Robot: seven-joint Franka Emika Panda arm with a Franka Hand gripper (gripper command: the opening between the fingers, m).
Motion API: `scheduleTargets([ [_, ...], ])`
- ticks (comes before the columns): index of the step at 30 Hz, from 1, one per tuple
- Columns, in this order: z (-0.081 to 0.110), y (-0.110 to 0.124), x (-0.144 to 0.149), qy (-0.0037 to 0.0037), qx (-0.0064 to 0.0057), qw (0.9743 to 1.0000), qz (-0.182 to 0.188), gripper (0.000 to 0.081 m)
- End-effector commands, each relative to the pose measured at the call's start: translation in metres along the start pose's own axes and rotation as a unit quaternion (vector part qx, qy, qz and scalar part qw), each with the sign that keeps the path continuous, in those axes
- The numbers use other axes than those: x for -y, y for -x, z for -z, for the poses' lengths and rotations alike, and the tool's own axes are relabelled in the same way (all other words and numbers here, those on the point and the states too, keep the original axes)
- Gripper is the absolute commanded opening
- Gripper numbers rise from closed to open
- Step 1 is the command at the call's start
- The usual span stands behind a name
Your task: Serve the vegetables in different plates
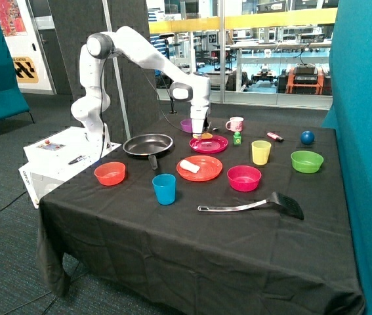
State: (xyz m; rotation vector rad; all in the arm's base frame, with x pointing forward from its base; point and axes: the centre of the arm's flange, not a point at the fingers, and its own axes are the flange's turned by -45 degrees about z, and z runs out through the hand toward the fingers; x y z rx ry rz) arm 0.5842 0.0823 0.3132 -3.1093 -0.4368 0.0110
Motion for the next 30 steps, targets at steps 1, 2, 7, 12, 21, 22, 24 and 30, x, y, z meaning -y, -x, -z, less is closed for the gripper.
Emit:
scheduleTargets([
  [1, -0.027, -0.017, -0.009, 0.0013, -0.0033, 1.0, -0.006, 0.0],
  [2, -0.03, -0.018, -0.009, 0.0013, -0.0033, 1.0, -0.006, 0.0],
  [7, -0.035, -0.021, -0.008, 0.00131, -0.0033, 1.0, -0.004, 0.0],
  [12, -0.037, -0.02, -0.007, 0.00132, -0.0033, 1.0, 0.0, 0.0215],
  [21, -0.038, -0.017, -0.003, 0.00135, -0.0033, 1.0, 0.007, 0.0576],
  [22, -0.038, -0.017, -0.002, 0.00135, -0.0033, 1.0, 0.008, 0.0593],
  [24, -0.039, -0.016, -0.001, 0.00135, -0.0033, 1.0, 0.009, 0.0664],
  [30, -0.039, -0.012, 0.001, 0.00136, -0.0033, 0.9999, 0.011, 0.0784],
])
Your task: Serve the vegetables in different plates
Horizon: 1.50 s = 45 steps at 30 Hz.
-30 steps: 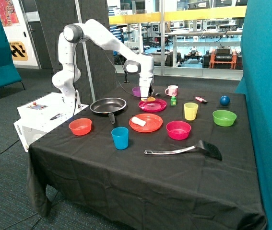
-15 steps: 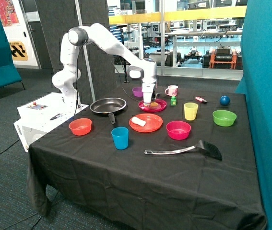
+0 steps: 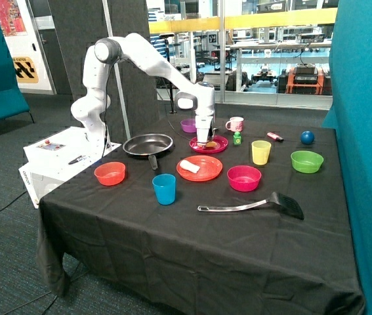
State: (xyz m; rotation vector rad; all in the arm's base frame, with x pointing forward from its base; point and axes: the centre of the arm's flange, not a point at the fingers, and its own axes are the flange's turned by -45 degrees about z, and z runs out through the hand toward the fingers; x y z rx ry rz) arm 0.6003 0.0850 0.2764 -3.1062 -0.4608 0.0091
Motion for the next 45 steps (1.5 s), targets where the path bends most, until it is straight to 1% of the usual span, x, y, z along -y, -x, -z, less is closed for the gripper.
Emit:
scheduleTargets([
  [1, -0.002, 0.005, 0.004, 0.00111, -0.0027, 1.0, 0.005, 0.0791],
  [6, -0.002, 0.007, 0.004, 0.00111, -0.0027, 1.0, 0.005, 0.0807],
  [13, 0.004, 0.01, 0.002, 0.00111, -0.0027, 1.0, 0.005, 0.0808],
  [19, 0.018, 0.011, 0.002, 0.00112, -0.0027, 0.9999, 0.01, 0.0776],
  [29, 0.044, 0.019, -0.007, 0.00115, -0.0027, 0.9998, 0.019, 0.0711],
  [30, 0.048, 0.021, -0.01, 0.00115, -0.0027, 0.9998, 0.019, 0.0688],
  [35, 0.063, 0.033, -0.021, 0.00115, -0.0027, 0.9998, 0.019, 0.066],
  [39, 0.08, 0.047, -0.03, 0.00118, -0.0027, 0.9996, 0.029, 0.0632],
  [45, 0.098, 0.065, -0.046, 0.00121, -0.0027, 0.9991, 0.041, 0.0615],
])
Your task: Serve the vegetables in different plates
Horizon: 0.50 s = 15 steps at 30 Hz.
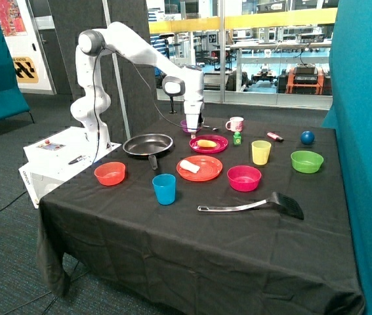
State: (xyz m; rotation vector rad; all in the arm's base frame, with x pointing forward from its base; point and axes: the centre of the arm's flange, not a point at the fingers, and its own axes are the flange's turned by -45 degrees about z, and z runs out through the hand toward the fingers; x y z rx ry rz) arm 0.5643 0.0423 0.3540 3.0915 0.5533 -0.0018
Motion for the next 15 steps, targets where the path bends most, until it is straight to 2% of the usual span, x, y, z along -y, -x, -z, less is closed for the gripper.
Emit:
scheduleTargets([
  [1, 0.023, 0.023, -0.019, -0.00036, -0.0007, 0.9999, 0.012, 0.0613],
  [15, 0.028, 0.041, -0.052, -0.00037, -0.0007, 0.9999, 0.011, 0.0601],
])
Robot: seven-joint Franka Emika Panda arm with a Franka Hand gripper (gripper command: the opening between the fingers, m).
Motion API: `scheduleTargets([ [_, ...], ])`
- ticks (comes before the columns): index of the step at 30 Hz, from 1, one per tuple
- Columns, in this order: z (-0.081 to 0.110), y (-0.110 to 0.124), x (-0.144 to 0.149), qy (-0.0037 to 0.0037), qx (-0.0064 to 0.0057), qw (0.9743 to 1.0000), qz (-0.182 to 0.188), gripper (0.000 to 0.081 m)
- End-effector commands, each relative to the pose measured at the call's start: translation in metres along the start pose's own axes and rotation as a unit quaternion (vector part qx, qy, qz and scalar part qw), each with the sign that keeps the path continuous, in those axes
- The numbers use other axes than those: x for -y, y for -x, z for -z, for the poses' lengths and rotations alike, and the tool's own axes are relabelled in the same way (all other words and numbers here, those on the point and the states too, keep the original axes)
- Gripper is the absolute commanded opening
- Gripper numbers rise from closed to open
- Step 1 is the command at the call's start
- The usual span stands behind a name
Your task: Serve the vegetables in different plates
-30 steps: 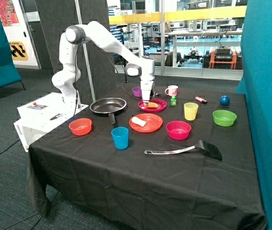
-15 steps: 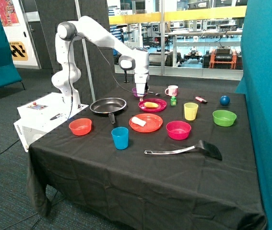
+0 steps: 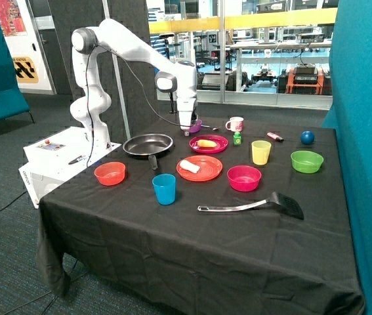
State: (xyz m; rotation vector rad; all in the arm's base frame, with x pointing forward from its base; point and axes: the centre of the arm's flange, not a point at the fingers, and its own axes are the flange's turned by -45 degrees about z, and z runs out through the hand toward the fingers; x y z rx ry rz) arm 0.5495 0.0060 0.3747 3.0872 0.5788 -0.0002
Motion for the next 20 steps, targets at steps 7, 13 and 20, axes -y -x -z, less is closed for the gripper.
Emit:
scheduleTargets([
  [7, 0.0085, 0.0165, -0.0335, -0.00027, -0.0001, 1.0, 0.009, 0.0601],
  [13, 0.011, 0.0164, -0.0319, -0.00027, -0.0001, 0.9999, 0.015, 0.0598],
  [20, 0.0089, 0.0224, -0.0288, -0.00027, -0.0001, 0.9998, 0.018, 0.0598],
])
